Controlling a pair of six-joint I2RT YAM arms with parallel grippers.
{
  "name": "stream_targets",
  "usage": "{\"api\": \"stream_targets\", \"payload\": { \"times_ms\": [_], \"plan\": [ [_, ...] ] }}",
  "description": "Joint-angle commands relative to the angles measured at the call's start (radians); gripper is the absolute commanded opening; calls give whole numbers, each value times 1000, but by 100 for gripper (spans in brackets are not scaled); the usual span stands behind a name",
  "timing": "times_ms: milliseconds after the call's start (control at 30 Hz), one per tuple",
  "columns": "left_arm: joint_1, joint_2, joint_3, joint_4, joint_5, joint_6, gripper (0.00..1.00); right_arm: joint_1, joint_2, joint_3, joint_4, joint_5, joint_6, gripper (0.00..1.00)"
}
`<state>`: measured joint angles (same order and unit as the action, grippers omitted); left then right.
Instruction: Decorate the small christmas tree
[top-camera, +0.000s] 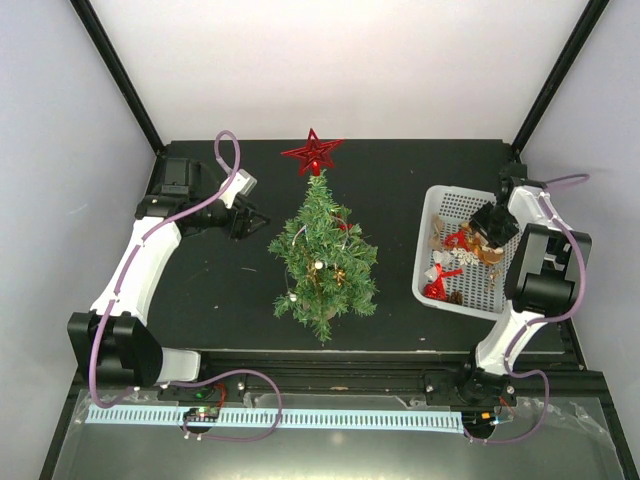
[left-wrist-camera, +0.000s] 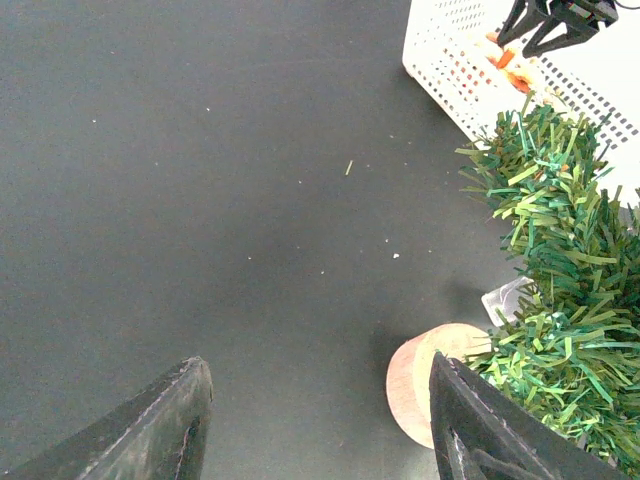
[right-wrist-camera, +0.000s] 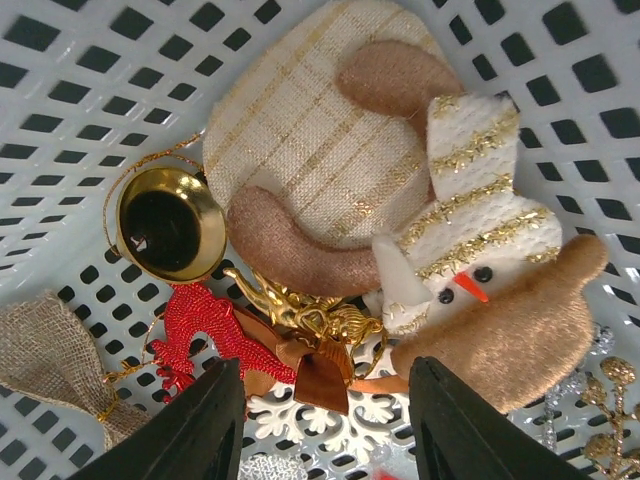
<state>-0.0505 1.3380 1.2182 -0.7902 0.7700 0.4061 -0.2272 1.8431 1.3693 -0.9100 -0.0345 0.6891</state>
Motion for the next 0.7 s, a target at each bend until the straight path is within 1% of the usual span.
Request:
{"api": "stream_targets", "payload": {
  "times_ms": [0, 100, 467, 667],
  "plan": [
    [8, -13, 14, -15, 34, 8, 61, -8, -5, -12, 34, -27, -3, 46],
    [8, -18, 9, -17, 37, 9, 61, -8, -5, -22, 50, -33, -8, 40],
    [8, -28, -8, -8, 45, 8, 61, -1, -6, -78, 90, -87, -20, 1],
    [8, -34, -17, 10, 60, -6, 61, 15, -67, -77, 97, -115, -23, 1]
  ]
}}
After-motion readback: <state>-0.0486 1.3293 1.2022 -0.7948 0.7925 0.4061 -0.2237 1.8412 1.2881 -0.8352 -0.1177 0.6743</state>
